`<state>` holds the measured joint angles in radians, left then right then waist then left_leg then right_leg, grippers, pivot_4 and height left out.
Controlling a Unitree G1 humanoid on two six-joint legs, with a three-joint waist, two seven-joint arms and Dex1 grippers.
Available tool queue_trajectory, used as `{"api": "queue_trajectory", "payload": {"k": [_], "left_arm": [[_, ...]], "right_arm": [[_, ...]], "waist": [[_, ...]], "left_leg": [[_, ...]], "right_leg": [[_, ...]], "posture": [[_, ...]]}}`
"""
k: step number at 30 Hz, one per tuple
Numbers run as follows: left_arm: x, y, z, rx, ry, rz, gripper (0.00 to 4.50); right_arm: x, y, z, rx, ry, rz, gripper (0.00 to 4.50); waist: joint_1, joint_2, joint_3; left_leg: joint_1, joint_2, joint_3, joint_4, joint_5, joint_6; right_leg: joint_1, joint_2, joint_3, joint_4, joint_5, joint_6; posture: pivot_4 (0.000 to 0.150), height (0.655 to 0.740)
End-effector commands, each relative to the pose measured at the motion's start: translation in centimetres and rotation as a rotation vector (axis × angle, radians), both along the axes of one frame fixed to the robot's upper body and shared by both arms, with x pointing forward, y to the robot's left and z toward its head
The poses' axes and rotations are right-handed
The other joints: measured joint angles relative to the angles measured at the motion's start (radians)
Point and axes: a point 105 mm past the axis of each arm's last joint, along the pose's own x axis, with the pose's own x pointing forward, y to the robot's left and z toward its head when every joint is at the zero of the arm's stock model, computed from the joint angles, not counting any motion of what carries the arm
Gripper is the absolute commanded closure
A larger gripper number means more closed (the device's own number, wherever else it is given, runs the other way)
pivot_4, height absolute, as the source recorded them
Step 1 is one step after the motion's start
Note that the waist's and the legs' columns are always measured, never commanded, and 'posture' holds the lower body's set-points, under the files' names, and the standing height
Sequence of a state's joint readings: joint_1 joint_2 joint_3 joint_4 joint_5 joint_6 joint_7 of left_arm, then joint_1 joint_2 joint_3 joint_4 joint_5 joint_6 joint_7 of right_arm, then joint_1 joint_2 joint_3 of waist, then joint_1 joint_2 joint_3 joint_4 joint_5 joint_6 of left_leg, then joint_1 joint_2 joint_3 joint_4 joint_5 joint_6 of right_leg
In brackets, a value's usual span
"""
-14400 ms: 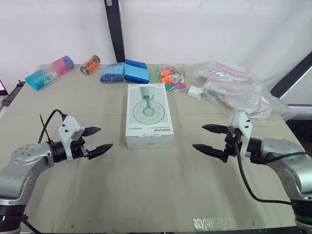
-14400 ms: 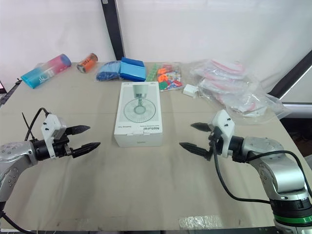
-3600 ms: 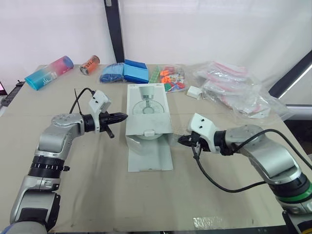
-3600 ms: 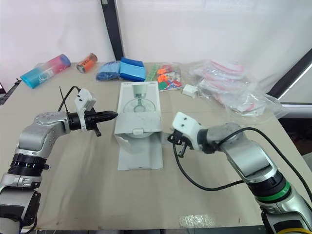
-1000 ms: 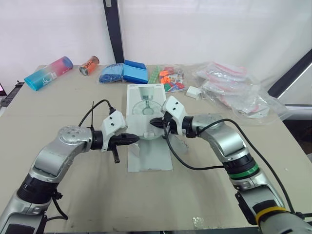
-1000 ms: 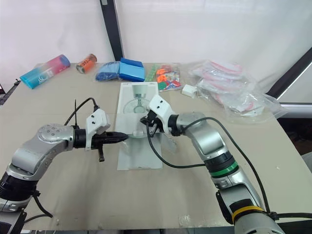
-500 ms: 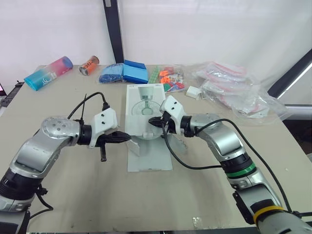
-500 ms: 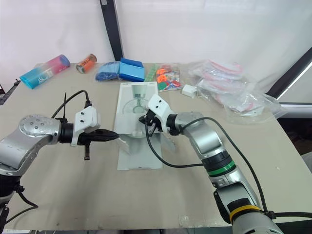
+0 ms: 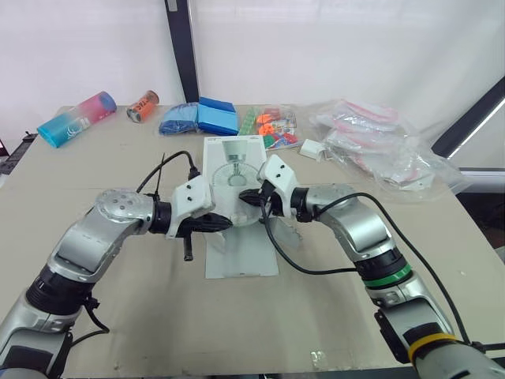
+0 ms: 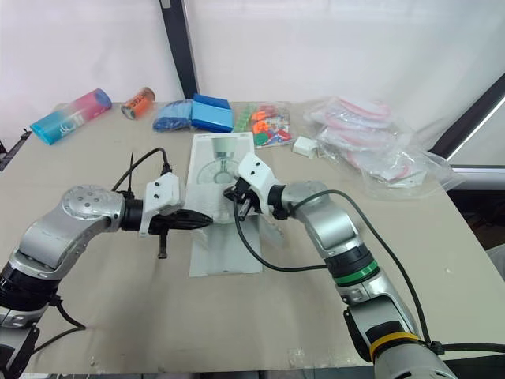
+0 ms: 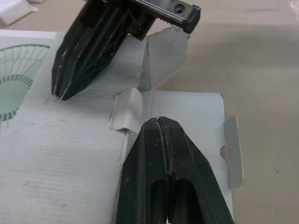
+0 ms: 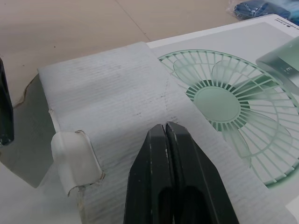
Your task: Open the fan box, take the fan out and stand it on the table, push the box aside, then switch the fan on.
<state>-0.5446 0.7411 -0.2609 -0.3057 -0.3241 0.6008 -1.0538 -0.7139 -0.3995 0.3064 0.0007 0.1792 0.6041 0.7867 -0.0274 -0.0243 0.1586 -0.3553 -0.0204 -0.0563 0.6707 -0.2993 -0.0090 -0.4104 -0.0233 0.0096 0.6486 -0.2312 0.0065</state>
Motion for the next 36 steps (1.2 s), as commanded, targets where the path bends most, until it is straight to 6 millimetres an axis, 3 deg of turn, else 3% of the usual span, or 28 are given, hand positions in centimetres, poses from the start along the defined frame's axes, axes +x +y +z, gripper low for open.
{"api": "queue_trajectory", "payload": {"k": [1,11,27,32,36], "left_arm": [[-0.3,0.1,-0.3,0.046,-0.04,-0.023,4.5],[0.4,1.7,0.5,0.106,-0.09,-0.027,4.5],[0.4,5.3,-0.7,0.281,-0.092,-0.048,4.5],[1.8,6.4,-1.2,0.306,-0.119,0.019,4.5],[3.3,6.2,-1.4,0.235,-0.143,0.105,4.5]], "right_arm": [[0.3,-0.4,0.1,-0.009,-0.005,-0.014,4.49],[0.4,-0.2,0.0,-0.008,-0.002,-0.011,4.49],[1.0,-1.4,0.5,-0.007,-0.015,-0.041,4.49],[1.0,-1.8,1.0,-0.006,-0.021,-0.044,4.49],[1.0,-2.1,1.3,-0.004,-0.025,-0.043,4.49]], "waist": [[0.0,0.0,0.0],[0.0,0.0,0.0],[0.002,0.0,0.0],[0.003,0.0,0.0],[0.004,0.0,0.0]], "left_leg": [[0.0,0.0,0.0,0.0,0.0,0.0],[0.0,0.0,0.0,0.0,0.0,0.0],[0.0,0.0,0.0,0.0,0.0,0.0],[0.0,0.0,0.0,0.0,0.0,0.0],[0.0,0.0,0.0,0.0,0.0,0.0]], "right_leg": [[0.0,0.0,0.0,0.0,0.0,0.0],[0.0,0.0,0.0,0.0,0.0,0.0],[0.0,0.0,0.0,0.0,0.0,0.0],[0.0,0.0,0.0,0.0,0.0,0.0],[0.0,0.0,-0.001,0.0,0.0,0.0]], "posture": [[0.15,0.74],[0.15,0.74],[0.15,0.74],[0.15,0.74],[0.15,0.74]]}}
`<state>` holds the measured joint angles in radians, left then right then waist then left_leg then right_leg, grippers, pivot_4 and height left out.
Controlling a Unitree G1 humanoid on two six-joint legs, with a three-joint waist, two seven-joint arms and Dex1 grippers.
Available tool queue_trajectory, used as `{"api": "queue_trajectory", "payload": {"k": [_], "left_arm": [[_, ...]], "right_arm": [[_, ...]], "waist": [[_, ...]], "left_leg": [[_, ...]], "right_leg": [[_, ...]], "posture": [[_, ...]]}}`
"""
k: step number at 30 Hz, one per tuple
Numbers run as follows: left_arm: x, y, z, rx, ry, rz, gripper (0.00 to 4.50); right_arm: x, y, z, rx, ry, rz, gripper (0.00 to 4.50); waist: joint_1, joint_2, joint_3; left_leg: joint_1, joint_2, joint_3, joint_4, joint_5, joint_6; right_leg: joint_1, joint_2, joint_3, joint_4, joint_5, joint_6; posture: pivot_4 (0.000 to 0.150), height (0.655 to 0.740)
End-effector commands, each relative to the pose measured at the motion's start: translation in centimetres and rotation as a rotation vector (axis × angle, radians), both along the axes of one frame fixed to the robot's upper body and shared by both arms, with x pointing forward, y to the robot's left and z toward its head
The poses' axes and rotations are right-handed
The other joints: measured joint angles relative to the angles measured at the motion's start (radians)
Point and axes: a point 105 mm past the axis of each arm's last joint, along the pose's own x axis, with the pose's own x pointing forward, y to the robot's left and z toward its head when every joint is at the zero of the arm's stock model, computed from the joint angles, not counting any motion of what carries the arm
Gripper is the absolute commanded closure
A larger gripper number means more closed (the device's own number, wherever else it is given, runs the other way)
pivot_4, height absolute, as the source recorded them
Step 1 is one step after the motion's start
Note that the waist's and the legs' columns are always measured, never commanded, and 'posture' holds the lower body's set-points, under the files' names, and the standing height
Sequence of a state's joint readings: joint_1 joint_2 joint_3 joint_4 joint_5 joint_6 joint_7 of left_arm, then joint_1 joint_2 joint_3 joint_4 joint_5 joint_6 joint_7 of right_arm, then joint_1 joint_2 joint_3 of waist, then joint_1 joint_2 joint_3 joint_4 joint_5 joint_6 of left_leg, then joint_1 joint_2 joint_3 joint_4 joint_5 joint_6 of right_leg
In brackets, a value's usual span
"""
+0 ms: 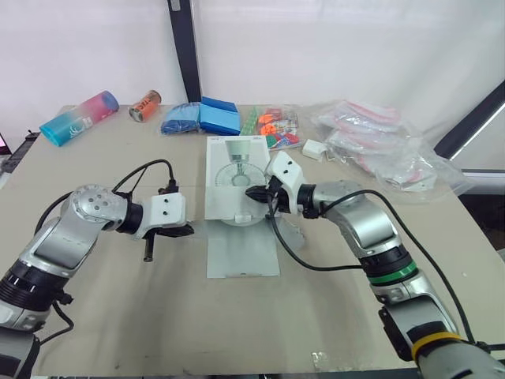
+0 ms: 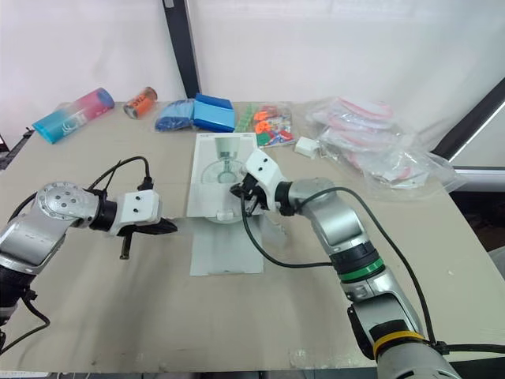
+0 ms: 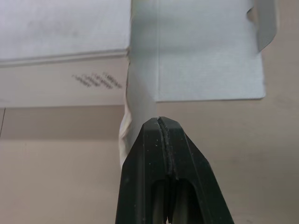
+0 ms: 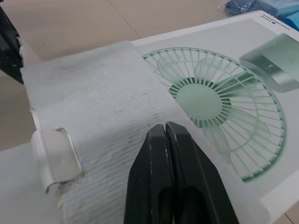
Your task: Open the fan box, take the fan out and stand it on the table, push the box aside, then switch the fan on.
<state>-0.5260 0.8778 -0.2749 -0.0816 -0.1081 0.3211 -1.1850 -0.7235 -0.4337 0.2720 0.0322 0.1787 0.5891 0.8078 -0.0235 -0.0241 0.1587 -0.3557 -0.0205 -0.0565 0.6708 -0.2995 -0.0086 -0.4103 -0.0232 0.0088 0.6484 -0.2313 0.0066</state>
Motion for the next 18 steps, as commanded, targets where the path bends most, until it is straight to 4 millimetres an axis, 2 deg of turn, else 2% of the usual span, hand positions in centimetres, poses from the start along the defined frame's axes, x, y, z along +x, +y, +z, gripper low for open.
{"api": "queue_trajectory", "payload": {"k": [1,10,18], "left_arm": [[1.6,-0.2,1.1,-0.07,-0.082,0.077,4.5],[3.1,-0.8,0.6,-0.204,-0.101,0.21,4.5],[2.0,-1.6,1.1,-0.345,-0.016,0.237,4.5]], "right_arm": [[0.2,-0.5,1.0,0.004,-0.019,-0.007,4.49],[-0.1,-0.6,0.8,-0.006,-0.007,0.007,4.49],[0.1,-0.9,0.2,-0.017,0.013,0.0,4.49]], "waist": [[0.0,0.0,0.0],[0.001,0.0,0.0],[0.001,0.0,0.0]], "left_leg": [[0.0,0.0,0.0,0.0,0.0,0.0],[-0.001,0.0,0.0,0.0,0.0,0.0],[-0.001,0.0,0.0,0.0,0.0,0.0]], "right_leg": [[0.0,0.0,0.0,0.0,0.0,0.0],[0.0,-0.001,0.0,0.0,0.0,0.0],[0.0,-0.001,0.0,0.0,0.0,0.0]], "posture": [[0.15,0.74],[0.15,0.74],[0.15,0.74]]}}
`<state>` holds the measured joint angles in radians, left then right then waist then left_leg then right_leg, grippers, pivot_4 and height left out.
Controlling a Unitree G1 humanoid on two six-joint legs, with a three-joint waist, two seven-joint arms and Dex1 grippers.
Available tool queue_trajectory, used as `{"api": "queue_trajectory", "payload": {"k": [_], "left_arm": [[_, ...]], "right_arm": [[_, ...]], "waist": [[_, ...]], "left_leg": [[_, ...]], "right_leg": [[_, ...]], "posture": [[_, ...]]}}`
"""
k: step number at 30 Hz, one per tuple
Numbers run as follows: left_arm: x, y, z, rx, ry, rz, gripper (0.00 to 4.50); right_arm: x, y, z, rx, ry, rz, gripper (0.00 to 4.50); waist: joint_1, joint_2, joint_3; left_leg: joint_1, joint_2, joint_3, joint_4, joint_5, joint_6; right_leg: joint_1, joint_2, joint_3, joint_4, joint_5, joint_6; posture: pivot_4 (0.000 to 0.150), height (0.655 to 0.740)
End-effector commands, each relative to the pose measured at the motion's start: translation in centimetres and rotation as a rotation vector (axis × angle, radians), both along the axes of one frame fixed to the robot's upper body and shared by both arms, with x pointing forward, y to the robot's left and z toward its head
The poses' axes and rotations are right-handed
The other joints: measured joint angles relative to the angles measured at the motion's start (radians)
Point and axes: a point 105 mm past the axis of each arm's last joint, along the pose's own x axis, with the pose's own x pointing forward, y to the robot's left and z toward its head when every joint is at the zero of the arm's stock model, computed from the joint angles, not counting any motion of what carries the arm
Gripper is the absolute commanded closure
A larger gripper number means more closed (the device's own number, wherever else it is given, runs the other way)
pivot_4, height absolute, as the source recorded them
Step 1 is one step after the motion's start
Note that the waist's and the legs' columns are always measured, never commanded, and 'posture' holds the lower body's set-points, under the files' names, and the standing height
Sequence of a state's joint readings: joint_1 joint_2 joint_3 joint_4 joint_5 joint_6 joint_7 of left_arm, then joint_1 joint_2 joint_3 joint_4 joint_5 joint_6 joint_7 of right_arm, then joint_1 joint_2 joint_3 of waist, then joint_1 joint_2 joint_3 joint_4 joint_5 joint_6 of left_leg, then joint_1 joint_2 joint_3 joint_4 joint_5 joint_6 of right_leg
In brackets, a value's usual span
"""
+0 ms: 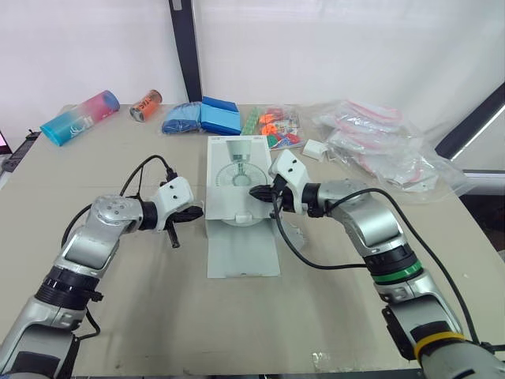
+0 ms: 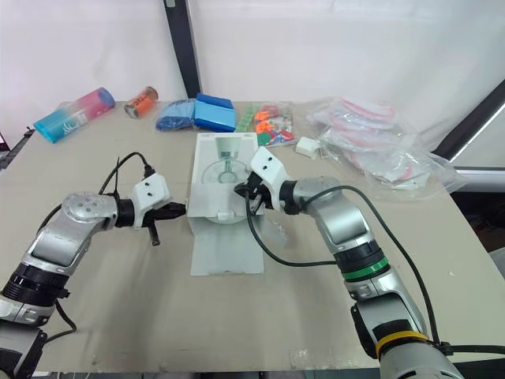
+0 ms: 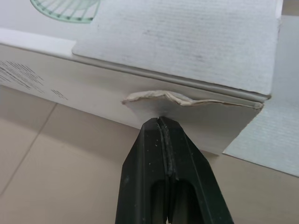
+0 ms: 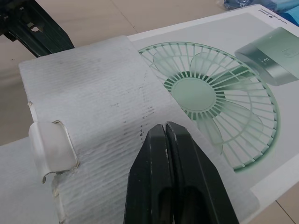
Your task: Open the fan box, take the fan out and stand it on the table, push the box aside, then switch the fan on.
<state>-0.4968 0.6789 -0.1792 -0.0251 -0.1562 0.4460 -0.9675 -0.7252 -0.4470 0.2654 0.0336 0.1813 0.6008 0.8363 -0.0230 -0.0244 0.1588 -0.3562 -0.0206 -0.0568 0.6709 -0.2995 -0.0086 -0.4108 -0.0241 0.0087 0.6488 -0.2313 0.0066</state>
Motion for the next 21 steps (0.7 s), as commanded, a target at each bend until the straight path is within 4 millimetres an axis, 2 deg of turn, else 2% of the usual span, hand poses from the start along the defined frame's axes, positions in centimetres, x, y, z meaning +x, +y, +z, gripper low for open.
{"api": "queue_trajectory", "payload": {"k": [1,7,13,15,19,21], "left_arm": [[-0.7,-0.1,1.6,-0.073,-0.015,0.002,4.5],[-1.8,1.0,1.6,-0.095,0.001,0.044,4.5],[-3.9,2.5,2.7,-0.266,0.061,0.123,4.5],[-5.0,2.8,2.3,-0.32,0.107,0.154,4.5],[-8.4,2.5,0.1,-0.387,0.228,0.177,4.5],[-9.4,2.5,-0.6,-0.42,0.272,0.204,4.5]], "right_arm": [[0.3,-0.5,0.3,-0.009,-0.004,-0.009,4.49],[0.3,-0.2,0.3,-0.006,-0.001,0.003,4.49],[0.4,0.0,0.1,-0.006,0.0,0.006,4.49],[0.5,0.0,0.1,-0.006,0.001,0.006,4.49],[0.6,0.3,-0.1,-0.007,-0.003,0.01,4.49],[0.7,0.4,-0.1,-0.007,-0.006,0.012,4.49]], "waist": [[0.0,0.0,0.0],[0.0,0.0,0.0],[0.0,0.0,0.0],[-0.002,0.0,0.0],[-0.002,0.0,0.0],[0.0,0.0,0.0]], "left_leg": [[0.0,0.0,0.0,0.0,0.0,0.0],[0.0,0.0,0.0,0.0,0.0,0.0],[0.0,0.0,0.0,0.0,0.0,0.0],[0.0,0.001,0.0,0.0,0.0,0.0],[0.001,0.001,0.0,0.0,0.0,0.0],[0.001,0.001,0.0,0.0,0.0,0.0]], "right_leg": [[0.0,0.0,0.0,0.0,0.0,0.0],[0.0,0.0,0.0,0.0,0.0,0.0],[0.0,0.0,0.0,0.0,0.0,0.0],[0.0,0.0,0.0,0.0,0.0,0.0],[0.0,0.0,0.0,0.0,0.0,-0.001],[0.0,-0.001,0.0,-0.001,0.001,-0.001]], "posture": [[0.15,0.74],[0.15,0.74],[0.15,0.74],[0.15,0.74],[0.15,0.74],[0.15,0.74]]}}
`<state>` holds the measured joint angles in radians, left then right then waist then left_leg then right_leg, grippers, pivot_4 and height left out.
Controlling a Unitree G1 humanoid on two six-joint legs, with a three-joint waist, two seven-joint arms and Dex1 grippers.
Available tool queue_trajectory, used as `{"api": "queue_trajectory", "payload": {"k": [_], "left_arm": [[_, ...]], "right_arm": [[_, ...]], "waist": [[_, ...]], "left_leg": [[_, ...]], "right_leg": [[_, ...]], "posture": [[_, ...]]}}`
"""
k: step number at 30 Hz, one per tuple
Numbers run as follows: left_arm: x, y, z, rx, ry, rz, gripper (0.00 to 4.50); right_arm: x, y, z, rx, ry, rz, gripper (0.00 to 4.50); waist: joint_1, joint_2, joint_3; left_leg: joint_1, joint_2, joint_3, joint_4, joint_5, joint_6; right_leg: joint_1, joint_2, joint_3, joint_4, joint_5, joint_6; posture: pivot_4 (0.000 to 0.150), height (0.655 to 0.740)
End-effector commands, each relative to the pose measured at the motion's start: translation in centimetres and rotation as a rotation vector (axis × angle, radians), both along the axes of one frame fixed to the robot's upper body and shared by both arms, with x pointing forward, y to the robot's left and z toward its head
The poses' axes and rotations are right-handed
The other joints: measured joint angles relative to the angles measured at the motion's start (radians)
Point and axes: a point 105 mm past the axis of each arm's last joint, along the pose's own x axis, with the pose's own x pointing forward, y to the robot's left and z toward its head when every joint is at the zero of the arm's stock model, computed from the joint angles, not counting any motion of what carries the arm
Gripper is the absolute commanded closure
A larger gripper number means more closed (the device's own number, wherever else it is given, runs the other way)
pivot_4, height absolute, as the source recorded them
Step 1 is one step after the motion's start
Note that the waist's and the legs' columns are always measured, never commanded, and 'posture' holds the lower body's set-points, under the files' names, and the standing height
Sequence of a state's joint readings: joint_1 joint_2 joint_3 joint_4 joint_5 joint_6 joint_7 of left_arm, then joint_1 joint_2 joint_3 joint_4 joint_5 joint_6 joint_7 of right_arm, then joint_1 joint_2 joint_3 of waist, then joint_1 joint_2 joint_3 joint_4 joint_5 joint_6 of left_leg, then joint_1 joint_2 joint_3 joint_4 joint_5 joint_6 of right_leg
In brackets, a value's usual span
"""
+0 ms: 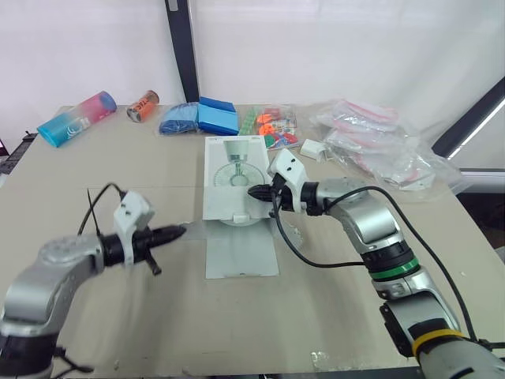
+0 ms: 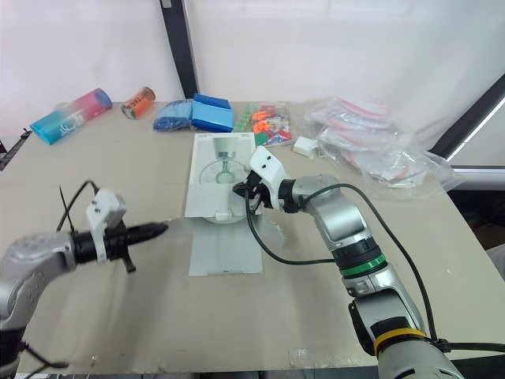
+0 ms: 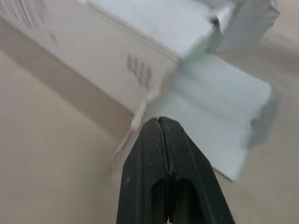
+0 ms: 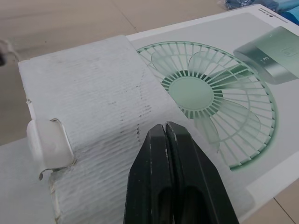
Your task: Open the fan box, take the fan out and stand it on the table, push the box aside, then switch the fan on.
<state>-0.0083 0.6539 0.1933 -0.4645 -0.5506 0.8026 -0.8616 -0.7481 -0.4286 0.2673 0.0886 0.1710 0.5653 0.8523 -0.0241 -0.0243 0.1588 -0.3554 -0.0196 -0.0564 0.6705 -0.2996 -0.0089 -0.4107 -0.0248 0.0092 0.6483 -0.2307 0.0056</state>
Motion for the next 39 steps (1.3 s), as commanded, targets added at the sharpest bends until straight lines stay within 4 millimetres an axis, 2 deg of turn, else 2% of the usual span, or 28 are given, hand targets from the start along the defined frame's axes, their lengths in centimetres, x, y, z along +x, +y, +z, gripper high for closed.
{"api": "queue_trajectory", "payload": {"k": [1,5,7,10,19,28,33,37,38,39], "left_arm": [[-1.9,-0.3,0.2,-0.086,0.037,0.029,4.5],[-4.8,-1.1,-1.8,-0.205,0.178,0.057,4.5],[-5.4,-1.8,-2.5,-0.235,0.209,0.07,4.5],[-5.6,-3.1,-2.4,-0.338,0.234,0.081,4.5],[-4.4,-6.0,-2.0,-0.625,0.29,0.178,4.5],[-3.7,-8.9,-3.1,-0.715,0.337,0.207,4.5],[-2.8,-9.4,-3.6,-0.785,0.368,0.235,4.5],[-1.9,-9.9,-2.9,-0.872,0.375,0.237,4.5],[-1.5,-9.9,-2.7,-0.886,0.372,0.24,3.97],[-1.1,-9.9,-2.5,-0.897,0.369,0.244,3.81]], "right_arm": [[0.3,0.1,-0.1,-0.011,-0.006,-0.001,4.49],[0.5,0.3,-0.3,-0.008,-0.008,0.0,4.49],[0.5,0.3,-0.4,-0.01,-0.009,0.001,4.49],[0.7,0.2,-0.5,-0.019,-0.011,0.001,4.49],[1.5,-0.1,0.3,-0.042,-0.027,0.01,4.49],[2.0,0.4,0.9,-0.073,-0.032,0.042,4.49],[2.5,0.8,1.2,-0.09,-0.038,0.06,4.49],[2.6,0.9,1.5,-0.102,-0.047,0.077,4.49],[2.7,0.9,1.5,-0.104,-0.048,0.079,4.5],[2.8,0.9,1.6,-0.106,-0.05,0.08,4.5]], "waist": [[0.002,0.0,0.0],[0.0,0.0,0.0],[0.001,0.0,0.0],[0.002,0.0,0.0],[0.002,0.0,-0.001],[0.002,0.0,-0.001],[0.002,0.0,-0.001],[0.002,0.001,-0.001],[0.002,0.001,-0.001],[0.002,0.001,-0.001]], "left_leg": [[0.0,0.0,0.0,0.0,0.0,0.0],[0.002,0.001,0.0,0.0,0.0,-0.001],[0.002,0.001,0.001,0.0,0.0,-0.001],[0.002,0.001,0.001,0.0,0.0,-0.001],[0.003,0.001,0.001,0.0,0.0,-0.001],[0.003,0.001,0.001,0.0,0.0,-0.001],[0.003,0.001,0.001,0.0,0.0,-0.001],[0.003,0.001,0.001,0.0,0.0,-0.001],[0.003,0.001,0.001,0.0,0.0,-0.001],[0.002,0.001,0.001,0.0,0.0,-0.001]], "right_leg": [[0.0,0.0,0.0,0.0,0.0,0.0],[0.001,0.0,-0.001,0.0,0.001,-0.002],[0.001,0.0,-0.001,0.0,0.001,-0.002],[0.002,0.0,-0.001,0.0,0.001,-0.003],[0.002,0.001,-0.001,0.0,0.001,-0.003],[0.002,0.001,-0.001,0.0,0.001,-0.003],[0.002,0.001,-0.001,-0.001,0.001,-0.003],[0.002,0.001,-0.001,-0.001,0.001,-0.003],[0.002,0.001,-0.001,-0.001,0.001,-0.003],[0.002,0.001,-0.001,-0.001,0.001,-0.003]], "posture": [[0.15,0.74],[0.15,0.74],[0.15,0.74],[0.15,0.74],[0.15,0.74],[0.15,0.74],[0.15,0.74],[0.15,0.74],[0.15,0.74],[0.15,0.74]]}}
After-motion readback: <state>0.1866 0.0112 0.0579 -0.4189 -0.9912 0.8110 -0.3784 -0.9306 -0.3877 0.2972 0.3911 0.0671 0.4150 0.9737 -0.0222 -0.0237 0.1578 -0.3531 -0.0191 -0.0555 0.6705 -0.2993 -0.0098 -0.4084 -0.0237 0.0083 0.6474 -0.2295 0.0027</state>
